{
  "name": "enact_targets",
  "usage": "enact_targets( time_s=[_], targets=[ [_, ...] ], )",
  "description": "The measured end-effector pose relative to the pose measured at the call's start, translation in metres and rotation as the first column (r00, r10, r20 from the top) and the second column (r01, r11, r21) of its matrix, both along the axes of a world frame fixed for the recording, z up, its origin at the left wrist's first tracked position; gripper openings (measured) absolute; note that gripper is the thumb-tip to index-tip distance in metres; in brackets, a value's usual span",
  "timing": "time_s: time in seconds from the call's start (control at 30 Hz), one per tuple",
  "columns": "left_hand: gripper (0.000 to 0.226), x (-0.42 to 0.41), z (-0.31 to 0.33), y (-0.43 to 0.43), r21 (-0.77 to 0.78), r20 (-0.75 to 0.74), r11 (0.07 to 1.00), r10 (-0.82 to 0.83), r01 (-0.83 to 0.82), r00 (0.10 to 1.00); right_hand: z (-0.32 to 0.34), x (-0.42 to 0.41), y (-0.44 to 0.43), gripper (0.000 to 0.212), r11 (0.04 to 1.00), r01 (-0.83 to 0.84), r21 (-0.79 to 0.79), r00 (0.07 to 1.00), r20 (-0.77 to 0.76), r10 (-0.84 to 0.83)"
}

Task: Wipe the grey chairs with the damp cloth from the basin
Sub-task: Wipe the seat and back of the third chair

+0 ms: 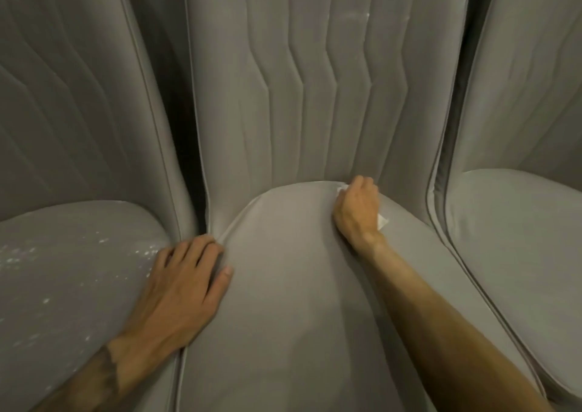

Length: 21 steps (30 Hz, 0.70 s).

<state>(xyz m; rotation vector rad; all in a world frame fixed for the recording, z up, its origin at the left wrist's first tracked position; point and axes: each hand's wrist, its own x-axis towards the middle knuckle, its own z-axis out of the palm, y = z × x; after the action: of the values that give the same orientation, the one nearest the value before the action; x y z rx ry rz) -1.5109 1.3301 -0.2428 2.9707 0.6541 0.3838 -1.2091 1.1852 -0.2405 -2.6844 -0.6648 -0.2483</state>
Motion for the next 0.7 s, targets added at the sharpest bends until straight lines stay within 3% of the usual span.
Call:
enact_targets(
  time_s=[0.1, 0.27, 0.43, 0.53, 0.63, 0.7],
  targets=[
    [0.039, 0.011, 0.000, 0.008, 0.005, -0.007, 1.000, -0.009, 0.009, 1.000, -0.004, 0.009, -0.009, 0.027, 0.995, -0.091, 0.028, 0.995, 0.044, 0.090],
    [0.035, 0.011, -0.009, 0.011, 0.005, 0.041, 0.999, 0.031, -0.032, 0.999, -0.010, 0.017, -0.001, 0.025, 1.000, 0.016, -0.013, 0.998, 0.054, -0.015],
    [0.033, 0.014, -0.009, 0.009, 0.011, 0.070, 1.000, 0.019, -0.020, 0.997, -0.006, 0.020, 0.017, 0.019, 0.980, -0.183, -0.081, 0.980, 0.061, 0.188],
    [0.032, 0.013, -0.012, 0.010, 0.029, 0.081, 0.999, 0.022, -0.024, 0.996, -0.006, 0.033, -0.018, 0.034, 0.989, -0.103, -0.103, 0.990, 0.081, 0.112],
    [0.030, 0.012, -0.012, 0.010, 0.032, 0.089, 0.999, 0.029, -0.032, 0.996, -0.012, 0.027, -0.005, 0.027, 0.995, 0.008, -0.101, 0.998, 0.067, -0.001],
    [0.031, 0.013, -0.011, 0.009, 0.029, 0.086, 0.999, 0.032, -0.034, 0.996, -0.013, 0.016, 0.028, 0.029, 0.990, -0.031, -0.135, 0.999, 0.024, 0.035]
  ],
)
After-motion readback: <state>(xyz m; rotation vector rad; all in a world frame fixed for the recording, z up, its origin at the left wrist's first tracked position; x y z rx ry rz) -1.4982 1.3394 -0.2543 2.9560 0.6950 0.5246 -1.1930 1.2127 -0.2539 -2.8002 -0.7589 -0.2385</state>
